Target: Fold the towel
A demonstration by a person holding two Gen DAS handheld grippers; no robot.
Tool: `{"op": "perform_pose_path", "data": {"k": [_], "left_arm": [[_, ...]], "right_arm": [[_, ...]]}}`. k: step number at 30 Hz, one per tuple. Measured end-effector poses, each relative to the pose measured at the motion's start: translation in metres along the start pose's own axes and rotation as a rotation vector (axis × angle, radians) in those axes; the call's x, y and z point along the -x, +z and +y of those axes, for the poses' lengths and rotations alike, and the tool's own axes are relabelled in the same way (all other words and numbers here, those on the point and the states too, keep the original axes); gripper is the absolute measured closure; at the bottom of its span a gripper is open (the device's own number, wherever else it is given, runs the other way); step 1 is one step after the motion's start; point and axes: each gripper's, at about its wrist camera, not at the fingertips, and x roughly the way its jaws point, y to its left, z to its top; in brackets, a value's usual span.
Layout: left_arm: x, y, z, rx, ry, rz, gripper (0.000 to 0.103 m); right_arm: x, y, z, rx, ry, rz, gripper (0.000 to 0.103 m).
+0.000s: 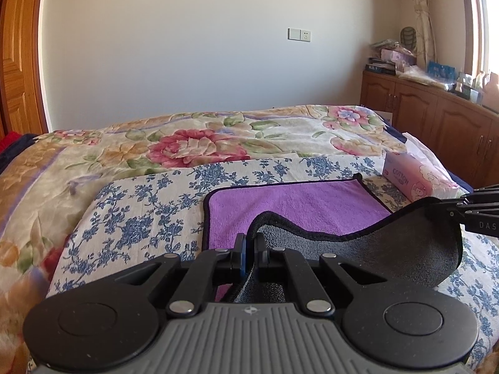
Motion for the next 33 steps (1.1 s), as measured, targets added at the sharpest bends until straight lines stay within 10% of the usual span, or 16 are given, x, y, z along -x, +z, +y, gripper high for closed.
{"op": "perform_pose_path", "data": {"k": [33], "left_arm": [[-0.052,0.019,0.009,-0.043,0.006,0.010,0.097]], "right_arm": [[-0.037,0.016,-0.014,0.088,-0.001,-0.012,0.099]]}}
